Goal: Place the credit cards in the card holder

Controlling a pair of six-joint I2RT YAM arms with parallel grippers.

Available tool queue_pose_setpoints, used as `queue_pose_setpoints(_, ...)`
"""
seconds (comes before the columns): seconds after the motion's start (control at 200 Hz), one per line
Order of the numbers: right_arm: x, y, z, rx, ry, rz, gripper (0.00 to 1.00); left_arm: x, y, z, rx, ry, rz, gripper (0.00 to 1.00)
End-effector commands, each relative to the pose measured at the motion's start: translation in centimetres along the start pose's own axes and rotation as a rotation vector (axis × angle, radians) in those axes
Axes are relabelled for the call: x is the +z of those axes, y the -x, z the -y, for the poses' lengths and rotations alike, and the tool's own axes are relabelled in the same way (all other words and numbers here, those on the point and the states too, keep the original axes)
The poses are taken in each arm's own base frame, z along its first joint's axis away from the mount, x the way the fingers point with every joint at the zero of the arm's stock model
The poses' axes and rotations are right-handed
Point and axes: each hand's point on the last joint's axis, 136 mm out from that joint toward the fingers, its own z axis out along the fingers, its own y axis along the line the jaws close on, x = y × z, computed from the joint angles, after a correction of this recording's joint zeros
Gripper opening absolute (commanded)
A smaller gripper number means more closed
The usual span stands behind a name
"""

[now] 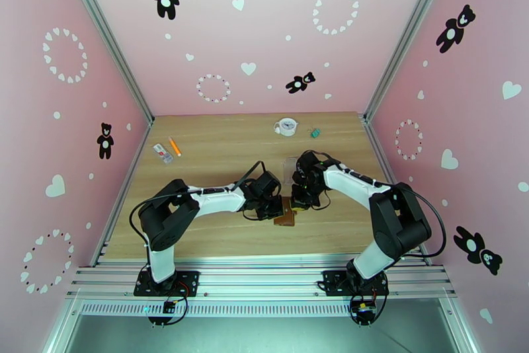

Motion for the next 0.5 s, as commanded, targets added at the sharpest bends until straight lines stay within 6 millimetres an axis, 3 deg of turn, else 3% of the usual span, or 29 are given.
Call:
queue_pose_setpoints(0.0, -0.4, 0.3, -1.2, -0.012, 0.034, -0.006, 0.0, 1.0, -0.6, -1.5, -0.011, 0.052, -0.031, 0.04)
queue_pose_setpoints(0.28, 2.1, 1.0, -1.0, 0.018, 0.046, -0.062, 0.0, 1.3, -0.9, -2.1, -0.019, 0.057, -0.035, 0.04)
queue_pose_setpoints(0.495, 2.4, 1.3, -1.2, 0.017, 0.048, -0.062, 0.0, 1.2, -0.9, -2.2, -0.019, 0.056, -0.035, 0.04)
